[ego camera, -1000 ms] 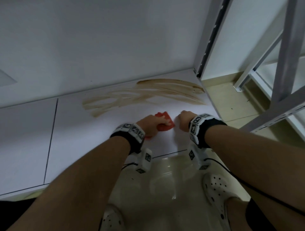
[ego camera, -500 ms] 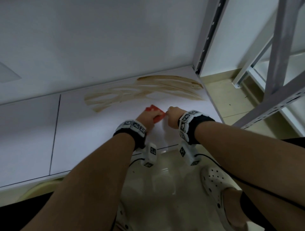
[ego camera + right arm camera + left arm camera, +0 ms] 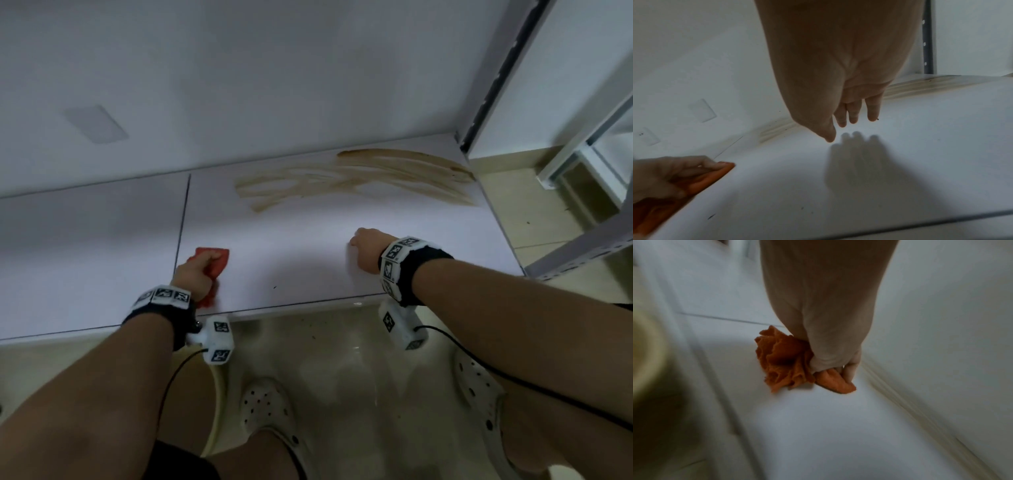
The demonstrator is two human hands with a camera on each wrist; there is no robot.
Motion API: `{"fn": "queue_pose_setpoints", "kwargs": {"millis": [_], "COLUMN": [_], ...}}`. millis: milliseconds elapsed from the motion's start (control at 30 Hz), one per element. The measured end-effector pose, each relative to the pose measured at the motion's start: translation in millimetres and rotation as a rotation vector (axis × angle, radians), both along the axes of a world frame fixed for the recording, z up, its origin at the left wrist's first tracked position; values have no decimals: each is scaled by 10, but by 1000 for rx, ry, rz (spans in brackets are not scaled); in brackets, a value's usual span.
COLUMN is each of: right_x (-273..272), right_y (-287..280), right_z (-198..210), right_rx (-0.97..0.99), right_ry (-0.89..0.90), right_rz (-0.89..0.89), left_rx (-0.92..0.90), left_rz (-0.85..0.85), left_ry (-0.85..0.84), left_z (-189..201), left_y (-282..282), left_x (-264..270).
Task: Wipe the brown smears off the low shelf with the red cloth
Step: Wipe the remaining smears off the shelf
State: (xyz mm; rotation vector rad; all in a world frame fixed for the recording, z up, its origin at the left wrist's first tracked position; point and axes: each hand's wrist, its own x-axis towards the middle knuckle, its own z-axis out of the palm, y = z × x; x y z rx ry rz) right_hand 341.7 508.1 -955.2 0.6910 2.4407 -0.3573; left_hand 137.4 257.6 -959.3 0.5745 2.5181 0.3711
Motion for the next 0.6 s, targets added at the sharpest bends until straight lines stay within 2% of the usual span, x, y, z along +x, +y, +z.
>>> {"fn": "queue_pose_setpoints", "kwargs": {"millis": [167,333,500,600], "right_x": [-76,36,263,307], "right_y": [-111,-152,-146,-183], "right_z": [55,174,257,289], "right_rx": [3,28,76,87], "right_ry": [4,5,-1,-26], "right_rz": [26,28,-6,-1], "left_rx": [-4,64,91,29], "left_rz": [50,-297,-586,-744], "left_ry": [-14,48,-15,-65], "left_z": [-32,-38,-89,-39], "left_y": [80,549,953,858], "left_x": [347,913,1498,1473]}}
